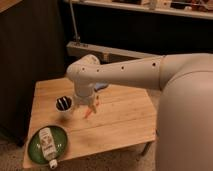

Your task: Drag the ceramic bowl in a circle

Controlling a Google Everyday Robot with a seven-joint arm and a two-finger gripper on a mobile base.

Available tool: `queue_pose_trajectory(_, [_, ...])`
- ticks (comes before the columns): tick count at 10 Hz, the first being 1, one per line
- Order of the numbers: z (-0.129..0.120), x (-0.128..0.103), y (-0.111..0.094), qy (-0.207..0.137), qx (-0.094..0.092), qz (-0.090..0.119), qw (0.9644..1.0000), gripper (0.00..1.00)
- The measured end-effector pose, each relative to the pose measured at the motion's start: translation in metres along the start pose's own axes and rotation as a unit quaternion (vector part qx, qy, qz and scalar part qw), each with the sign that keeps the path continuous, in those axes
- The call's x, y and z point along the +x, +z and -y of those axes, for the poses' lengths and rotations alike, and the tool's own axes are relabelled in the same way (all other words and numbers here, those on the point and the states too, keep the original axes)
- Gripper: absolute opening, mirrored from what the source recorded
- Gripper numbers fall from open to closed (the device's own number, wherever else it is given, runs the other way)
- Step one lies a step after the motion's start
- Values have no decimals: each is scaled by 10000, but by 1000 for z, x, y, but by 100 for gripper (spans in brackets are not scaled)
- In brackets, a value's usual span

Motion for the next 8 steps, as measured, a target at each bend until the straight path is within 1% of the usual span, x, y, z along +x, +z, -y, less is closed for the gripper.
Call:
queue_pose_trajectory(2, [1, 0, 0, -4, -18, 3, 10000, 65])
queue_pose_trajectory(3, [-1, 0, 0, -47, -63, 16, 10000, 65])
queue_pose_trajectory(4, [-2, 1, 0, -205, -346, 129, 9991, 65])
queue_pose_trajectory(5, [-5, 2, 2, -387, -882, 237, 9951, 65])
queue_pose_trajectory(6, [-7, 2, 5, -527, -1369, 293, 9887, 65])
queue_pose_trajectory(7, [-11, 2, 8, -650, -1629, 309, 9840, 65])
queue_pose_trajectory(8, [-22, 0, 17, -893, -1777, 303, 9795, 65])
